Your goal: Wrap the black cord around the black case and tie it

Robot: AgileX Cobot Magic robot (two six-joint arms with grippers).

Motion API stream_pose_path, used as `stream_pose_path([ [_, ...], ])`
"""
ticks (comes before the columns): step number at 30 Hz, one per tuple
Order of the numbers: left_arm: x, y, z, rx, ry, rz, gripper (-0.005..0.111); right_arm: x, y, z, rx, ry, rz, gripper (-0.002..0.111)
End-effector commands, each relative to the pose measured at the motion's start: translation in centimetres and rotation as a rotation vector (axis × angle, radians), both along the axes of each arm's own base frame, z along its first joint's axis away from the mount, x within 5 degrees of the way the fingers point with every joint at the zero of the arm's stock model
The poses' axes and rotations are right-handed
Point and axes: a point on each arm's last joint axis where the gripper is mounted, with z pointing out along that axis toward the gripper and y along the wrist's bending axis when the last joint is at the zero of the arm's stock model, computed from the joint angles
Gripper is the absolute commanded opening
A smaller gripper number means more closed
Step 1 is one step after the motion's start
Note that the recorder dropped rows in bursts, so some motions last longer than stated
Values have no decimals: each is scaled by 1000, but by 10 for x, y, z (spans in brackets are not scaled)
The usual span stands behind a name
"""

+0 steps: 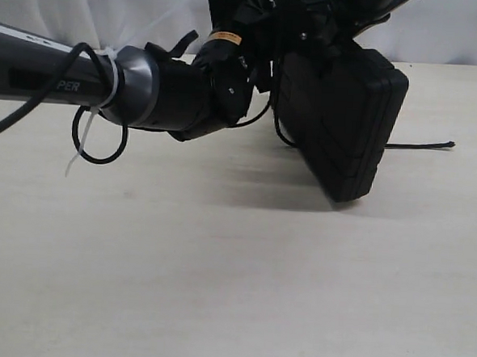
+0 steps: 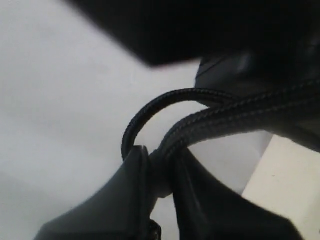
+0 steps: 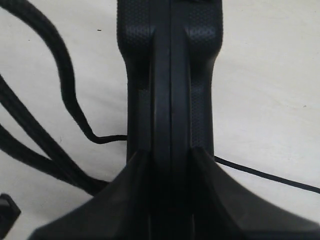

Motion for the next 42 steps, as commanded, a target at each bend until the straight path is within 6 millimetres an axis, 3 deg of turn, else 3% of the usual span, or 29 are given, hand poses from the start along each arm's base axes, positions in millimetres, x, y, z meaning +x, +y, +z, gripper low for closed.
stream_pose_path([
  [1,-4,-4,-1,-70,46,17,0,-1,1,-14,-3,71,10,4],
  [8,-5,0,-6,-198,123,93,0,-1,1,-14,-3,71,10,4],
  [12,-12,-14,-14,-183,214,-5,0,-1,1,-14,-3,71,10,4],
  [21,-22,-30,-12,-226,220,-97,0,-1,3,-14,18,77,12,4],
  [26,-31,-43,-20,-139,304,-250,0,-1,3,-14,18,77,12,4],
  [37,-30,-42,-16,-130,257,-243,0,-1,3,-14,18,77,12,4],
  [40,-30,-43,-15,-110,231,-256,5,-1,3,-14,18,77,12,4],
  [42,-29,-43,-13,-144,227,-254,15,-1,3,-14,18,77,12,4],
])
